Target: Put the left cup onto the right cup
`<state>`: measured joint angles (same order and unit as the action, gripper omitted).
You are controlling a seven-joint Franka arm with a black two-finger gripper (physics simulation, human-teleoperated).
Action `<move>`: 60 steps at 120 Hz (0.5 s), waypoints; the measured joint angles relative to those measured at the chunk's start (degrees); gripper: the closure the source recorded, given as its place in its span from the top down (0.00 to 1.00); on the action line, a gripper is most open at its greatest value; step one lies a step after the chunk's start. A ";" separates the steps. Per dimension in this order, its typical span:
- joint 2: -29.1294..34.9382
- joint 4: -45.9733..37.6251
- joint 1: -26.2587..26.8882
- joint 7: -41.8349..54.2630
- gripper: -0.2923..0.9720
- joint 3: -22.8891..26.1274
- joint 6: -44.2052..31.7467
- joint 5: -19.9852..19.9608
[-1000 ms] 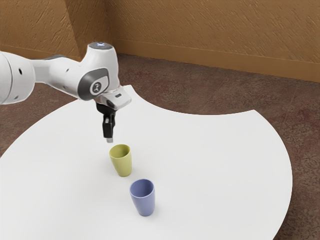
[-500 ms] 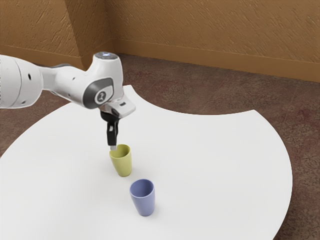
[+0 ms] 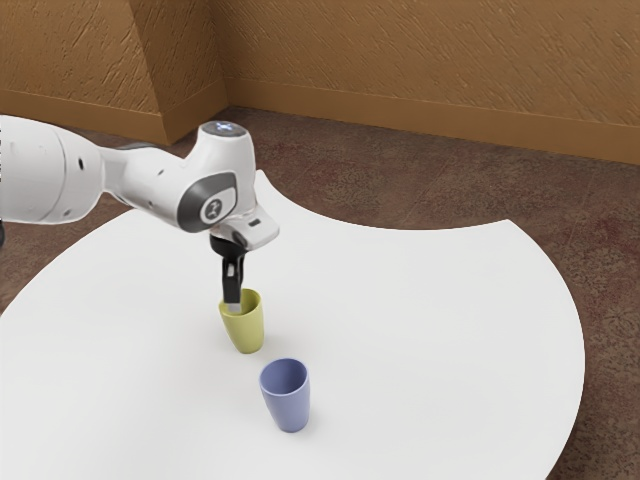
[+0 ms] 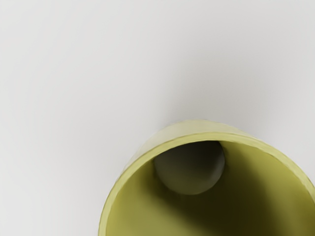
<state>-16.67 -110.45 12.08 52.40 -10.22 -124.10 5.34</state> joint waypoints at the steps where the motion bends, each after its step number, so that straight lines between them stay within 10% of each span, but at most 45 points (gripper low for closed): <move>1: -0.02 0.02 -0.01 0.01 0.71 0.00 -0.07 0.00; 60: -2.61 1.70 -1.73 0.89 0.35 1.09 -2.66 -0.02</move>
<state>-19.28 -108.75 10.35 53.29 -9.13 -126.76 5.32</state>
